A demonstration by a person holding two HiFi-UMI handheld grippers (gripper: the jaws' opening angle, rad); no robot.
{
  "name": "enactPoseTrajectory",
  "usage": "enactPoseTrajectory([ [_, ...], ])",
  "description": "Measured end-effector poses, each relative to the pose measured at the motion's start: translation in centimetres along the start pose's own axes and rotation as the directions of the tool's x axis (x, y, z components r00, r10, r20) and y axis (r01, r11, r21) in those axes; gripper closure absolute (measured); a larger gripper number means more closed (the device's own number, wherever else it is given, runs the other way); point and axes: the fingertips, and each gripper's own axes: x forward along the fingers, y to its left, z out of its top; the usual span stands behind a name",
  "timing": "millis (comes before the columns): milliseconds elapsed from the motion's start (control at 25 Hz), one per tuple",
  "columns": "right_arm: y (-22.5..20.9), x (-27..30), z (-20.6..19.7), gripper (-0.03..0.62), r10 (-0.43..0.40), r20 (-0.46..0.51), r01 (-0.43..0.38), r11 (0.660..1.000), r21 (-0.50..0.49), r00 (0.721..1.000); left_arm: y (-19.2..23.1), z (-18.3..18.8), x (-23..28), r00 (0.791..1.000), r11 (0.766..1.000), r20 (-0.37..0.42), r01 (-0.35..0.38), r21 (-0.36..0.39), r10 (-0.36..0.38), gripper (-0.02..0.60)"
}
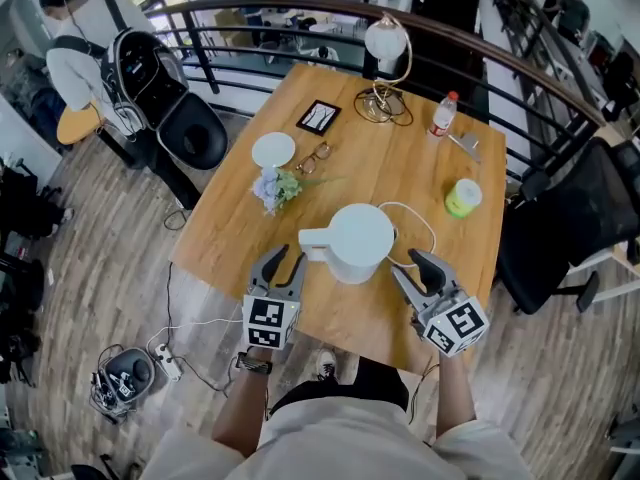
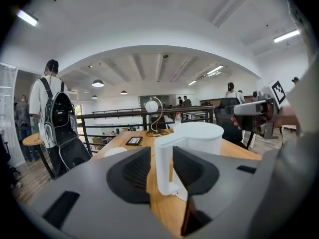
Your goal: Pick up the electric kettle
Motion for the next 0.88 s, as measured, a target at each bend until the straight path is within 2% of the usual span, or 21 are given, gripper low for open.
enactPoseTrajectory([
  [280,-0.1,0.4,-1.9,0.400,0.120,-0.034,-0.120,0.993,0.008,0.992,0.3,-1.7,1.4,0.999,1.000,-0.041,-0.009,-0.016,0.009,0.445],
  [520,0.1,1.0,-3.3,0.346,0.228,-0.055,-0.228,0.974,0.013,0.972,0.2,-3.3,2.6,0.998,1.000,-0.069,-0.009,-0.030,0.007,0.423],
  [880,0.0,2.3,-4.8,0.298,0.307,-0.098,-0.308,0.951,0.007,0.947,0.5,-4.9,4.4,0.995,0.999,-0.099,0.001,-0.051,-0.006,0.383],
])
